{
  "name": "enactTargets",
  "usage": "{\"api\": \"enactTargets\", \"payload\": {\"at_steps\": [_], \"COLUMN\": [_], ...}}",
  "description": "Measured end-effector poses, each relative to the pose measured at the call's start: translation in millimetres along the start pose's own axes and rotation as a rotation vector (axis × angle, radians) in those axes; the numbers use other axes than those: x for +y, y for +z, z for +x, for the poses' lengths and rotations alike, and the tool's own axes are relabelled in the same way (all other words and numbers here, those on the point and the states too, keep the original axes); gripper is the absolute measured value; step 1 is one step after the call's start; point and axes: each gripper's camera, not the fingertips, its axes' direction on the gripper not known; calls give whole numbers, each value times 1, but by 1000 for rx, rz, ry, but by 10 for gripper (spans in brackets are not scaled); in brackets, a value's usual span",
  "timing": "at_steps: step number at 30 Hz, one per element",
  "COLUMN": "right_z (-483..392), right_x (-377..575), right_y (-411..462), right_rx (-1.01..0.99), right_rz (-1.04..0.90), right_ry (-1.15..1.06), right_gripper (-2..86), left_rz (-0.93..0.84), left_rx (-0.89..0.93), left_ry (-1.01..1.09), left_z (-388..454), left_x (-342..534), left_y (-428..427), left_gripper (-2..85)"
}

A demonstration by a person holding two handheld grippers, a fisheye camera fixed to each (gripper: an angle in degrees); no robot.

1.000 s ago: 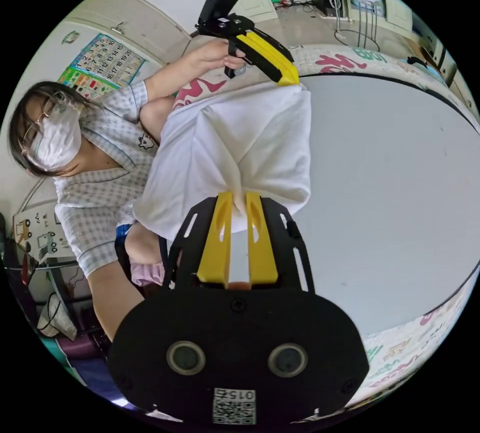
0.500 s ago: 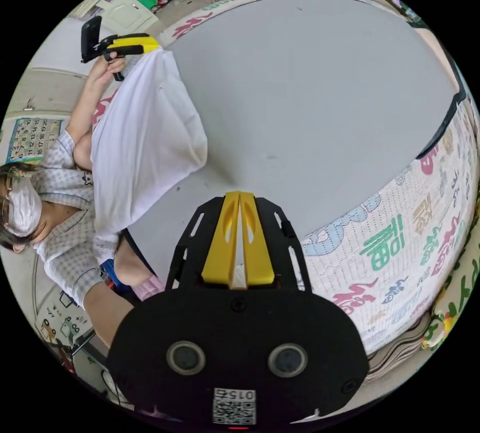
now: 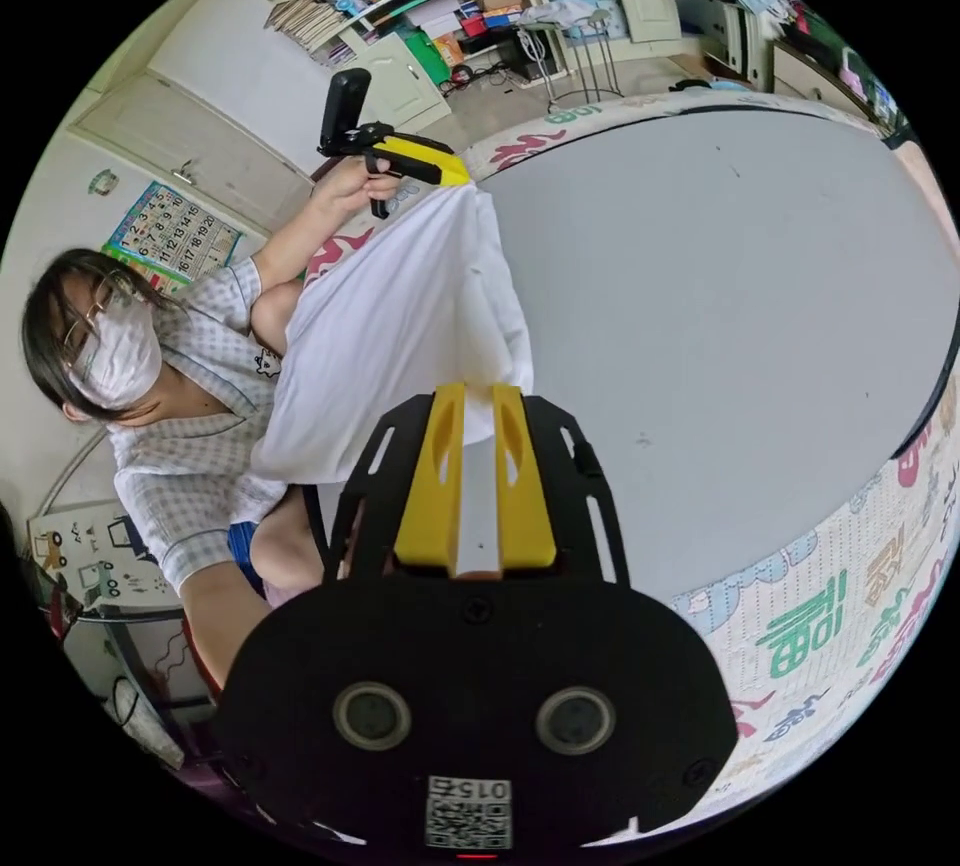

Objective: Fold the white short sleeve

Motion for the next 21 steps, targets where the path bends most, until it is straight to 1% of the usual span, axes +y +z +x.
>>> {"api": "enactTargets", "payload": {"at_steps": [1, 3, 5, 7, 8, 11, 14, 16, 18, 21], "right_z": [5, 7, 0, -3, -4, -12, -21, -28, -32, -34], "right_x": [4, 9, 12, 10, 8, 6, 11, 14, 14, 11], "right_y": [-7, -13, -16, -11, -5, -2, -12, -19, -25, -10], "right_rx": [-6, 7, 22, 25, 6, 5, 75, 109, 136, 156], "right_rz": [1, 13, 38, 17, -24, -68, -100, -119, -122, -180], "right_ry": [30, 52, 24, 14, 10, 0, 19, 35, 63, 116], "right_gripper": [18, 21, 69, 80, 74, 43, 3, -4, -7, -8], "left_rz": [1, 0, 2, 2, 2, 3, 20, 30, 41, -36], "left_rx": [11, 26, 37, 35, 30, 9, -56, -101, -97, -137], "left_ry": [-5, -12, -17, -18, -16, -6, 28, 58, 43, 50], "left_z": [-2, -5, -7, -7, -5, 0, 11, 17, 18, 20], "left_x": [0, 0, 0, 1, 1, 0, -2, -5, -7, -12], "left_y": [-1, -2, -4, -5, -6, -9, -19, -25, -25, -5], "left_gripper": [-4, -4, -4, -4, -4, -5, -7, -7, -8, -7]}}
